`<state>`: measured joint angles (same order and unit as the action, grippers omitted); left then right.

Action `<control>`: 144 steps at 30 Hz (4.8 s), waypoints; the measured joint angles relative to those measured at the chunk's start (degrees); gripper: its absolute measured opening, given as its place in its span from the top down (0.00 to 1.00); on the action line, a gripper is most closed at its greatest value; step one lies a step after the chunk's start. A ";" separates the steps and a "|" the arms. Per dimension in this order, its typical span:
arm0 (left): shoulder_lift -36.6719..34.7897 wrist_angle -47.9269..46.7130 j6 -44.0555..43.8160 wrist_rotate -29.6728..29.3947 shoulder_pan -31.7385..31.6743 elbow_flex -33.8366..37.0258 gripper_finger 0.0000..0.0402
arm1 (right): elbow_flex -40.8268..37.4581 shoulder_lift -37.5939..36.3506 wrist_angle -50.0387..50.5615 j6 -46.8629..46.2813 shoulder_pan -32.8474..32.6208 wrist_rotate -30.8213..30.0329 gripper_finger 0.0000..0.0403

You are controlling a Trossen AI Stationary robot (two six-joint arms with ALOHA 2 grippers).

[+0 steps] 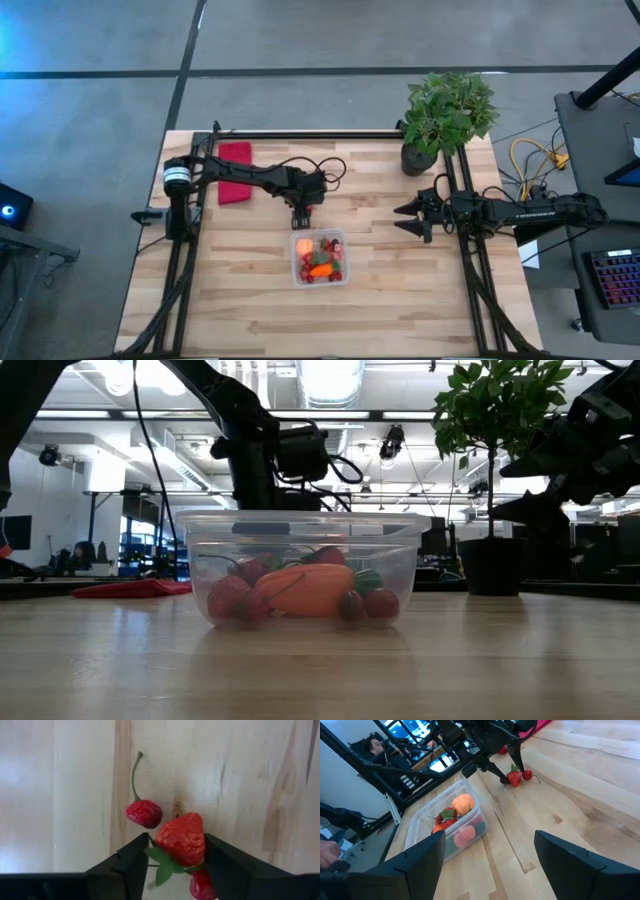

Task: Pick and placing Produce into tupperware
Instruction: Put the red strawberry into the transparent bin, then put the red cherry into the transparent bin

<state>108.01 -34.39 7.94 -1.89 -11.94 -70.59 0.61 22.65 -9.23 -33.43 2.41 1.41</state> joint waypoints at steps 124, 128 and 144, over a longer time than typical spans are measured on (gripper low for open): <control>5.09 0.88 7.50 2.87 -3.85 -4.50 0.67 | 0.01 0.00 0.00 0.00 0.00 -0.01 0.27; 4.66 0.78 7.70 2.86 -3.95 -4.76 0.67 | -0.01 0.00 -0.01 0.00 0.01 0.00 0.26; 0.44 -3.33 4.19 3.04 -3.67 -6.54 0.88 | 0.00 0.00 -0.01 0.00 0.00 0.00 0.26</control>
<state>108.45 -37.71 12.13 1.15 -15.62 -77.12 0.61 22.65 -9.23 -33.43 2.40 1.41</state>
